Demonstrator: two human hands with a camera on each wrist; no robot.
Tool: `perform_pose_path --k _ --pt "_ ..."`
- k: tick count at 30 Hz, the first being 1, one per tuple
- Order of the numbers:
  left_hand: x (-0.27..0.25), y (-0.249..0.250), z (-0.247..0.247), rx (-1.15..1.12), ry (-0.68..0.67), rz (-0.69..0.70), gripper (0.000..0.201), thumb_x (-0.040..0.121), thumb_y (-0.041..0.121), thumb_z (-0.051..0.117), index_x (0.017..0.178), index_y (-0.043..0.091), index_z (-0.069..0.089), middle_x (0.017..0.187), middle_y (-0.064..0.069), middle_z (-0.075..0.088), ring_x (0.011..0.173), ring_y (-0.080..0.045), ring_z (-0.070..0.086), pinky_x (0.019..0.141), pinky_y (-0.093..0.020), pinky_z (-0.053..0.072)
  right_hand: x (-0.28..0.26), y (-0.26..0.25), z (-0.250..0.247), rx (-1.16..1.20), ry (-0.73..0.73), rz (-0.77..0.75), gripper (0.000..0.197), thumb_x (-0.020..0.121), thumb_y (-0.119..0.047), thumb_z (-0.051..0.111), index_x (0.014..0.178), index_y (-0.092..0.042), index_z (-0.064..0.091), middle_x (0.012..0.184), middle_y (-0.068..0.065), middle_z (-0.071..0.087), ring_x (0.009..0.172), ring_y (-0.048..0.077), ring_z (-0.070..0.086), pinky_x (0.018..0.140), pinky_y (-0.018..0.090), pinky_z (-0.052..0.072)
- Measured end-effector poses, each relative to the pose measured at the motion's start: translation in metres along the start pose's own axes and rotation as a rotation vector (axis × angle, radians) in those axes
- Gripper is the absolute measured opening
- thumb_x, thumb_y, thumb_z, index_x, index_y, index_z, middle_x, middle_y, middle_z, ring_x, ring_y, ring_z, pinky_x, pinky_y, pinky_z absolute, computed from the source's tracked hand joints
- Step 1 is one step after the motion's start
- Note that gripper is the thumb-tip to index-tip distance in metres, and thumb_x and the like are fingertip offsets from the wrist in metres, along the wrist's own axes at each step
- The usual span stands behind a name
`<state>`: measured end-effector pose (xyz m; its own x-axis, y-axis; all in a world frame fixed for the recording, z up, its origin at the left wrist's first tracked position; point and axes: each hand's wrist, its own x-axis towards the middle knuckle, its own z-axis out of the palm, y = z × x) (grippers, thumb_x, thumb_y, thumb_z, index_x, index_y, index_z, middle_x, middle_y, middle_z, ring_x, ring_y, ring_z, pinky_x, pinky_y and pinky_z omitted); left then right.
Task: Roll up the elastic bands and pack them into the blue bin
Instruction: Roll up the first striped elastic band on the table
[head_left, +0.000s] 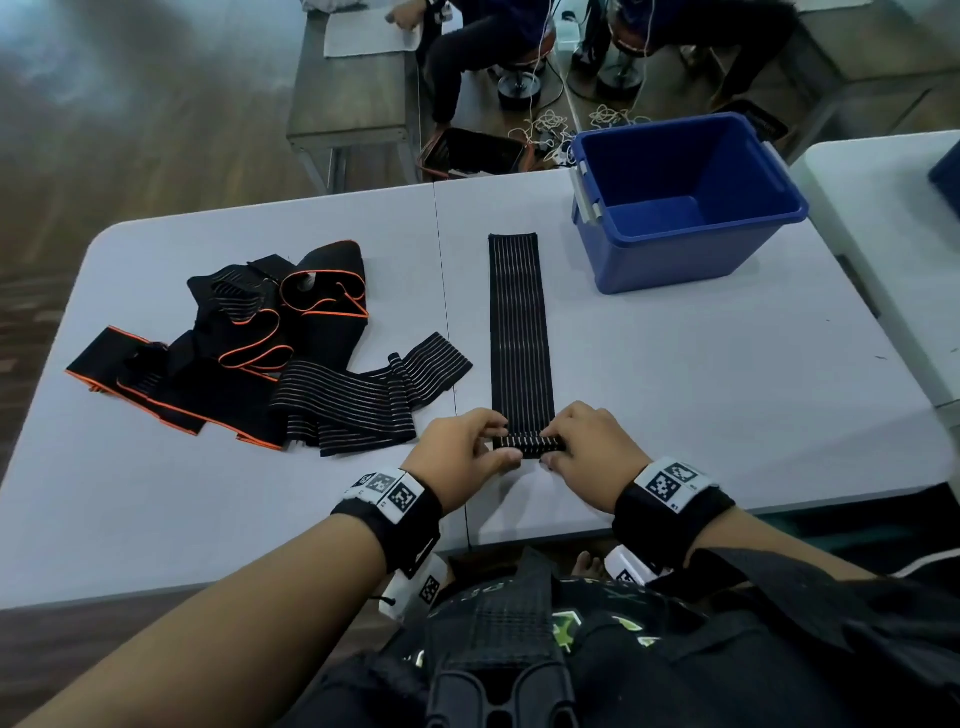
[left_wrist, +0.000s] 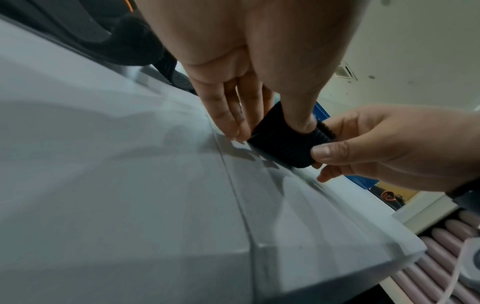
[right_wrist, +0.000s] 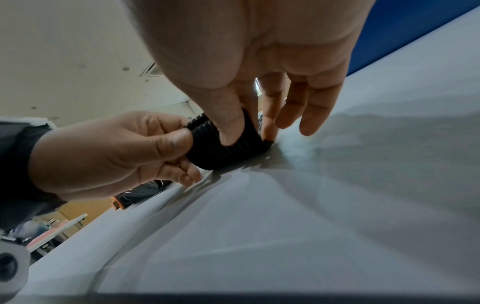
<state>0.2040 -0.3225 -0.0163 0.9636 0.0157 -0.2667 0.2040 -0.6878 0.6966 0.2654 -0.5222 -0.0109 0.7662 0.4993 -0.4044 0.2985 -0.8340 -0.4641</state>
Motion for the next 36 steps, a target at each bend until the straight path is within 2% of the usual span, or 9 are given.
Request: perform_pose_path --k 4,9,14,19,22,26,29,32,36 --pt "0.004 -0.006 0.003 -0.054 0.037 -0.068 0.028 0.083 0.032 0.08 0.105 0.029 0.062 0.088 0.014 0.069 0.083 -0.004 0.067 0.082 -0.026 0.056 0.004 -0.004 -0.006 0.077 0.027 0.035 0.02 0.096 -0.031 0.059 0.105 -0.016 0.068 0.105 0.002 0.058 0.098 0.022 0.055 0.087 0.036 0.046" --pt "0.015 -0.001 0.002 -0.106 0.091 -0.157 0.015 0.091 0.033 0.071 0.101 0.022 0.065 0.086 0.008 0.075 0.084 -0.006 0.07 0.084 -0.029 0.056 0.01 -0.004 -0.013 0.19 0.058 0.159 0.019 0.098 -0.03 0.055 0.085 -0.016 0.058 0.079 -0.002 0.057 0.078 0.019 0.053 0.062 0.03 0.036" --pt "0.031 0.002 0.003 -0.113 0.071 -0.17 0.016 0.094 0.038 0.064 0.099 0.025 0.072 0.076 0.004 0.074 0.077 -0.012 0.072 0.081 -0.041 0.06 0.019 -0.008 -0.013 0.188 0.085 0.224 0.028 0.098 -0.028 0.056 0.077 -0.009 0.058 0.074 0.002 0.058 0.072 0.02 0.054 0.063 0.031 0.039" --pt "0.038 0.009 0.0 0.103 -0.018 -0.137 0.021 0.103 0.03 0.05 0.105 0.019 0.067 0.089 -0.004 0.071 0.089 -0.022 0.066 0.085 -0.041 0.055 0.024 -0.011 -0.015 0.144 0.081 0.307 0.034 0.093 -0.029 0.065 0.065 -0.013 0.055 0.069 0.003 0.058 0.071 0.021 0.057 0.065 0.028 0.043" --pt "0.042 0.01 -0.001 0.237 -0.032 -0.118 0.024 0.104 0.024 0.046 0.104 0.01 0.066 0.104 -0.008 0.062 0.099 -0.026 0.06 0.087 -0.037 0.049 0.024 -0.01 -0.016 0.125 0.077 0.326 0.028 0.091 -0.03 0.068 0.074 -0.008 0.063 0.076 0.006 0.064 0.078 0.025 0.062 0.069 0.031 0.05" --pt "0.044 0.009 -0.002 0.274 -0.049 -0.124 0.023 0.102 0.021 0.048 0.098 0.009 0.068 0.101 -0.008 0.063 0.098 -0.026 0.062 0.083 -0.037 0.051 0.024 -0.01 -0.017 0.176 0.106 0.311 0.02 0.089 -0.025 0.071 0.095 -0.006 0.066 0.091 0.008 0.069 0.089 0.026 0.065 0.081 0.036 0.054" --pt "0.043 0.012 -0.003 0.154 0.028 -0.138 0.023 0.097 0.018 0.059 0.119 0.019 0.065 0.091 0.004 0.072 0.091 -0.014 0.066 0.086 -0.03 0.053 0.021 -0.01 -0.014 0.244 0.149 0.292 0.033 0.09 -0.021 0.069 0.117 -0.014 0.05 0.096 0.005 0.063 0.089 0.024 0.062 0.083 0.04 0.054" --pt "0.041 0.012 -0.005 0.168 0.064 -0.087 0.041 0.095 0.02 0.063 0.133 0.03 0.053 0.088 0.01 0.072 0.088 -0.01 0.066 0.086 -0.034 0.056 0.019 -0.012 -0.011 0.058 0.146 0.18 0.032 0.094 -0.017 0.06 0.118 -0.014 0.04 0.089 0.003 0.058 0.078 0.022 0.059 0.075 0.042 0.054" --pt "0.043 0.008 -0.003 0.349 -0.004 0.065 0.034 0.099 0.016 0.054 0.132 0.02 0.062 0.108 -0.005 0.072 0.104 -0.025 0.065 0.091 -0.037 0.053 0.018 -0.014 -0.01 -0.097 0.15 0.103 0.021 0.097 -0.017 0.055 0.114 -0.01 0.047 0.101 0.01 0.062 0.083 0.028 0.061 0.075 0.043 0.054"
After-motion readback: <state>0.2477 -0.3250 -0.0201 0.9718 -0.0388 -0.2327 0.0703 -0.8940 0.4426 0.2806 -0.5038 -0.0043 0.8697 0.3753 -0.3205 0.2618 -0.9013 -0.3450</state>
